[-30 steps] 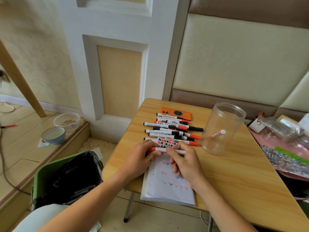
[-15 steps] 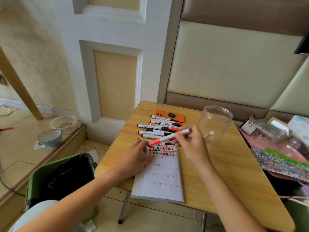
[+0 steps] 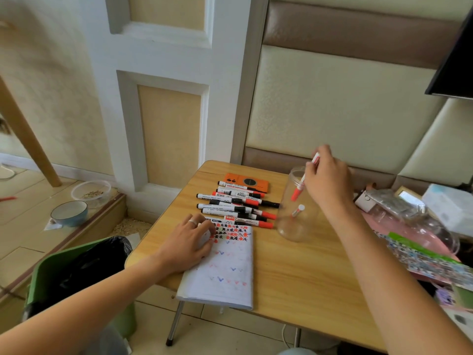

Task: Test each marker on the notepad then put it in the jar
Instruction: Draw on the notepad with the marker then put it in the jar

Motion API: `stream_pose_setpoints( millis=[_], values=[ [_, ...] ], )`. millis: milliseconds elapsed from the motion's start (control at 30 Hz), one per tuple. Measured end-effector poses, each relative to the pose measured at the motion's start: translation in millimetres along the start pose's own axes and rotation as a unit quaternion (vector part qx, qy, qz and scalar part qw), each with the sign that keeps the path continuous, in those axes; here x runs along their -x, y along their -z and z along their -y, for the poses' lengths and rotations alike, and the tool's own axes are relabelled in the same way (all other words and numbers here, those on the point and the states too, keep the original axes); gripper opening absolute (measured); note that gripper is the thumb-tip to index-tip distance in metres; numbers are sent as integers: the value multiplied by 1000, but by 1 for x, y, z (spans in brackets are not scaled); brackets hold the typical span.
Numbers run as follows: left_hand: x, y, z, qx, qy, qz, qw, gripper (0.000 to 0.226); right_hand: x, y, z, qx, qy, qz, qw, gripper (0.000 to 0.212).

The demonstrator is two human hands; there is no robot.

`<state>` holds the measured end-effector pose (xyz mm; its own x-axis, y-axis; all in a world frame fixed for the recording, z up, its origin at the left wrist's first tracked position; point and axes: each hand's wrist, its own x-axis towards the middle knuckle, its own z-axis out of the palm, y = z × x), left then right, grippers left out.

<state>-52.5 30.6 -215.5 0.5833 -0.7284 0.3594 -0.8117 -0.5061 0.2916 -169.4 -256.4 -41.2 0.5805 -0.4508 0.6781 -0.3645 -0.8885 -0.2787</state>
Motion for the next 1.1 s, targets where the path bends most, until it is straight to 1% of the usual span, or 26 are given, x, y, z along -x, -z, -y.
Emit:
stream_pose_setpoints(
  millis=[67, 100, 167, 233, 267, 300, 333, 400, 433, 467, 500, 533, 567, 633, 667, 700, 733, 833, 900, 1000, 1100],
  values=[
    [0, 0, -1, -2, 5, 7, 1000, 35, 3, -13, 1, 42, 0, 59, 997, 14],
    [-1, -1, -2, -3, 5, 8, 1000, 33, 4, -17, 1, 54, -6, 86, 995, 18],
    [-2, -1, -2, -2, 10, 9, 1000, 27, 4, -24, 1, 66, -25, 129, 989, 33],
    [-2, -2, -3, -1, 16, 10, 1000, 24, 6, -27, 1, 69, -47, 141, 986, 42],
    [-2, -2, -3, 0, 19, 11, 1000, 24, 7, -29, 2, 64, -50, 125, 989, 42],
    [-2, -2, -3, 2, 20, 9, 1000, 24, 10, -31, 3, 60, -41, 91, 993, 38],
    [-2, -2, -4, 5, 21, 8, 1000, 24, 13, -33, 5, 57, -18, 41, 997, 30],
    [-1, -1, -4, 12, 23, 4, 1000, 24, 22, -36, 15, 30, 48, -69, 996, 13],
    [-1, 0, -4, 16, 22, 3, 1000, 24, 29, -38, 23, -3, 85, -104, 991, 8],
    [-1, 0, -4, 22, 21, 1, 1000, 23, 37, -41, 32, -41, 125, -116, 984, 6],
    [0, 0, -3, 26, 20, -3, 999, 23, 44, -47, 42, -75, 161, -105, 978, 6],
    [0, 0, -3, 29, 20, -6, 999, 23, 52, -55, 51, -100, 185, -66, 975, 7],
    [1, 0, -2, 32, 20, -7, 999, 23, 60, -64, 59, -117, 190, -1, 975, 8],
    [1, -1, -2, 35, 22, -6, 999, 24, 73, -89, 69, -123, 163, 140, 969, 14],
    [2, 0, -1, 38, 24, -4, 999, 25, 79, -101, 72, -115, 148, 192, 963, 16],
    [3, 0, -1, 42, 25, -3, 999, 26, 84, -110, 73, -107, 137, 226, 959, 16],
    [3, 0, -2, 45, 25, -5, 999, 26, 88, -117, 72, -102, 129, 242, 956, 15],
    [4, -1, 0, 54, 34, -15, 998, 30, 97, -131, 72, -91, 113, 259, 955, 12],
    [5, -3, 2, 59, 41, -32, 997, 38, 100, -136, 72, -82, 110, 273, 952, 10],
    [6, -5, 4, 58, 53, -50, 996, 49, 102, -139, 72, -78, 114, 283, 949, 13],
    [7, -5, 4, 56, 48, -59, 995, 46, 103, -138, 72, -77, 120, 275, 951, 13]
  ],
)
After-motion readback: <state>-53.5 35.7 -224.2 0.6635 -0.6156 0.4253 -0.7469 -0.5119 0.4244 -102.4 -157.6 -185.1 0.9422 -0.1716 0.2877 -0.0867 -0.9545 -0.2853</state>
